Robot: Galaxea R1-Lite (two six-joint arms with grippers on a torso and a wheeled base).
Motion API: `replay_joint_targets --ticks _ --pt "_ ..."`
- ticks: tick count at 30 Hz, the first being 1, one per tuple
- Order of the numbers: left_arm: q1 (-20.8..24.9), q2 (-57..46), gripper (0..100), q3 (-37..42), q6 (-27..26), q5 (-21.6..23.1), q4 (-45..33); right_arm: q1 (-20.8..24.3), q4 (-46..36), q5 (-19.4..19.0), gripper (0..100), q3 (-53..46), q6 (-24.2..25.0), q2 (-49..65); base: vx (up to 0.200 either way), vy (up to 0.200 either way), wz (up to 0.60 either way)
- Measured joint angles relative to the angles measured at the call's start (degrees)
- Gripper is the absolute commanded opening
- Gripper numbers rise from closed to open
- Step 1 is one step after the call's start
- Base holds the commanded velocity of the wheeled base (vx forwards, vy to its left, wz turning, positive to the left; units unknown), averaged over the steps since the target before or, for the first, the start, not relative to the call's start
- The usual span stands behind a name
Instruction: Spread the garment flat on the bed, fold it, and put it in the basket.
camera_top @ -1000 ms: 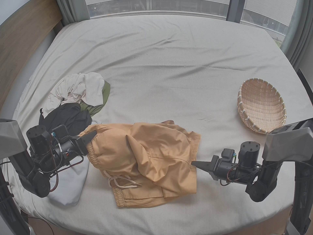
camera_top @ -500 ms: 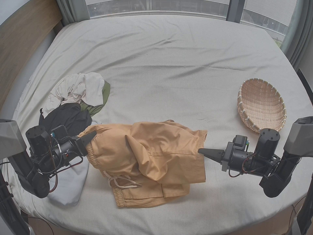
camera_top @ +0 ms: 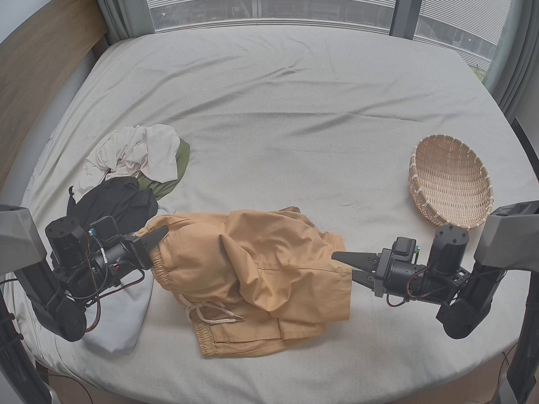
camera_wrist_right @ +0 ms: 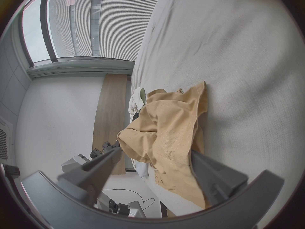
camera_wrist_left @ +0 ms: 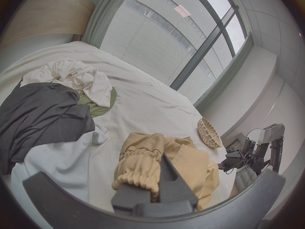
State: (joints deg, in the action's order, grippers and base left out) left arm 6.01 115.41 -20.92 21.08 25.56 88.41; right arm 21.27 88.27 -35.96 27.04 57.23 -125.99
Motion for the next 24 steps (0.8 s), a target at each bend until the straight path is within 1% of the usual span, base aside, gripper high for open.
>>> replay_joint_targets --ticks 9,24 --pt "0.3 0.0 0 0.1 0.0 0.0 0.0 0.1 0.0 0.0 100 0.5 0.0 -1.9 0.0 0.0 0.0" --pt "0.2 -0.1 0 0.1 0.0 -0.1 0.0 -0.2 -0.3 -0.1 100 -0.9 0.2 7.5 0.0 0.0 0.0"
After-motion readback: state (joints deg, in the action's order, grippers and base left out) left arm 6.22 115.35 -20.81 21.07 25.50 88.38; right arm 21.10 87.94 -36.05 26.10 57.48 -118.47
